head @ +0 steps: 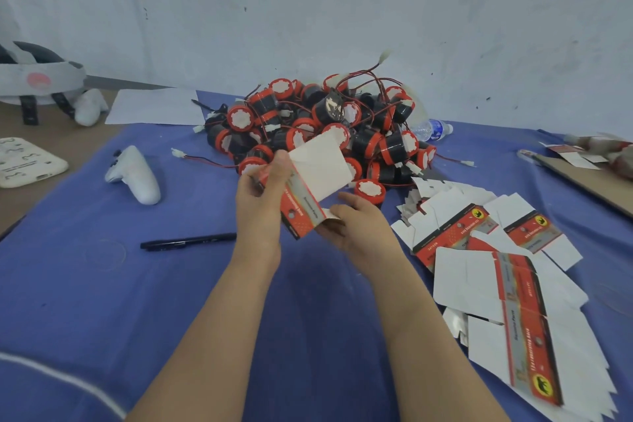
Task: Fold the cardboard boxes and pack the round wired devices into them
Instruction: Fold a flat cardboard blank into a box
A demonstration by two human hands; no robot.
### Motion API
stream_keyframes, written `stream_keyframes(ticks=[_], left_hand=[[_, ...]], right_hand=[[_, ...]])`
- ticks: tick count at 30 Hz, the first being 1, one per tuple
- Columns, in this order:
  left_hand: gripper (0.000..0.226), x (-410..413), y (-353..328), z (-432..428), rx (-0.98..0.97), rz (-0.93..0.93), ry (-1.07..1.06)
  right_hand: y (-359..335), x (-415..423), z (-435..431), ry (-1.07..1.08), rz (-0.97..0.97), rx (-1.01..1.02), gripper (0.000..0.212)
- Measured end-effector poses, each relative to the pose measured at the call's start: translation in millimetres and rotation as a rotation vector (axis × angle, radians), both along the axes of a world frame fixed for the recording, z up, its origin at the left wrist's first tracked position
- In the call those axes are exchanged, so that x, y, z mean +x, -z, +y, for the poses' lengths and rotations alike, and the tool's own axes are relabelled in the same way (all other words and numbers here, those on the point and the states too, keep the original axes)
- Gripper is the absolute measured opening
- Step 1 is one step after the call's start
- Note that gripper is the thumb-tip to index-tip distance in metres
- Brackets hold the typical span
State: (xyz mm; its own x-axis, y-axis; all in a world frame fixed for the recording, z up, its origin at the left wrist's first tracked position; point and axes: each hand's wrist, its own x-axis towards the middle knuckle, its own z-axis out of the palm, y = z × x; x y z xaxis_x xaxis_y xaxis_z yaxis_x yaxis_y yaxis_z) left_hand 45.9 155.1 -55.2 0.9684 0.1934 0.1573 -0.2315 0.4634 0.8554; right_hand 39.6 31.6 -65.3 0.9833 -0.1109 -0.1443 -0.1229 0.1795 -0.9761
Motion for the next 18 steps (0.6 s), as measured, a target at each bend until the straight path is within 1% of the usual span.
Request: stream_keyframes(ticks=[1,2,3,4,5,6,8,10,11,12,13,15,16,18], left_hand=[[0.072,0,-2,2,-0.048,0.027,0.007],[0.081,-1,-4,5,-0.107,0.054,0.017],[0.086,-1,-5,7,-0.168,0.074,0.027],[0.084,-1,-6,10,-0.220,0.086,0.033],[0.077,-1,-6,12,-0.264,0.092,0.041],[0.069,0,-5,14,-0.312,0.092,0.056],[0.059,2,-2,15,-0.413,0.088,0.102],[0.058,2,2,14,-0.480,0.086,0.142],[0.059,3,3,13,-0.503,0.079,0.158],[0.059,3,5,12,-0.522,0.074,0.173],[0.060,4,6,12,-0.536,0.071,0.187],[0.059,5,6,14,-0.530,0.066,0.219],[0.059,6,5,15,-0.500,0.066,0.244],[0.058,5,3,14,-0.378,0.079,0.320]], right_hand=[[-1,-1,0,-0.066,0.030,0.098,0.046],[-1,-3,2,-0.111,0.045,0.147,0.046],[-1,-2,5,-0.147,0.046,0.152,0.044],[-2,-3,10,-0.171,0.038,0.112,0.038],[-1,-3,17,-0.182,0.022,0.041,0.032],[0,-3,25,-0.178,0.014,-0.030,0.030],[3,-5,42,-0.184,0.039,-0.106,0.042],[6,-6,54,-0.191,0.065,-0.142,0.058],[8,-6,56,-0.187,0.049,-0.154,0.061],[8,-5,56,-0.180,0.018,-0.165,0.059],[7,-5,53,-0.169,-0.030,-0.165,0.052],[4,-1,41,-0.114,-0.142,-0.128,0.028],[1,0,33,-0.073,-0.201,-0.104,0.022],[-4,1,16,0.036,-0.296,-0.031,0.018]])
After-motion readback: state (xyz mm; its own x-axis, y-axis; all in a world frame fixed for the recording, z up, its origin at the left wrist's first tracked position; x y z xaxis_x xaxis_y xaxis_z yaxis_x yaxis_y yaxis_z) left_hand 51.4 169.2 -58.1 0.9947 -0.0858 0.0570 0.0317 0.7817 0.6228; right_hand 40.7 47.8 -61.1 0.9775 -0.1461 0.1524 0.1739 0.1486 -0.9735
